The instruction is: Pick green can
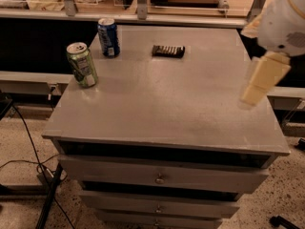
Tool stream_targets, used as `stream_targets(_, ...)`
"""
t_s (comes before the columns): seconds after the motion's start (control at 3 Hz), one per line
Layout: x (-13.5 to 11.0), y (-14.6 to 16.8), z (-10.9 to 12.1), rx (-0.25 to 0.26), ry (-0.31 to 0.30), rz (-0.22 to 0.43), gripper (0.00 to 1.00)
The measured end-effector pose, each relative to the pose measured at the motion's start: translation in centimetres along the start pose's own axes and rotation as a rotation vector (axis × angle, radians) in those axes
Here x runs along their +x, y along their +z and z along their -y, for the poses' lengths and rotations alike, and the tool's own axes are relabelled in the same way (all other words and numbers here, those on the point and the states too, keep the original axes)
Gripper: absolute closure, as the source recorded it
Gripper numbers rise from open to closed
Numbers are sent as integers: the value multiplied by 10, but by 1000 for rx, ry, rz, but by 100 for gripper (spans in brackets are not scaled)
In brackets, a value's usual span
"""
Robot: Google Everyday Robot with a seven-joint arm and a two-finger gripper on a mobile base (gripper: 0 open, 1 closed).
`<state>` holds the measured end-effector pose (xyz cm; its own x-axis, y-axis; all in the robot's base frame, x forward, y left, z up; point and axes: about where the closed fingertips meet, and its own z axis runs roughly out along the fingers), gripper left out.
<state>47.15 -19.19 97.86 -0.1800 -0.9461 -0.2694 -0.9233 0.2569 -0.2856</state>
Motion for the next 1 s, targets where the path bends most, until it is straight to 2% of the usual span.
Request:
stream_targets(0.33,-73,36,52,55,-50,118,0)
stream_targets(0.67,-167,77,105,120,-79,208,0)
stream_targets(1.0,-171,77,101,113,-88,210,0)
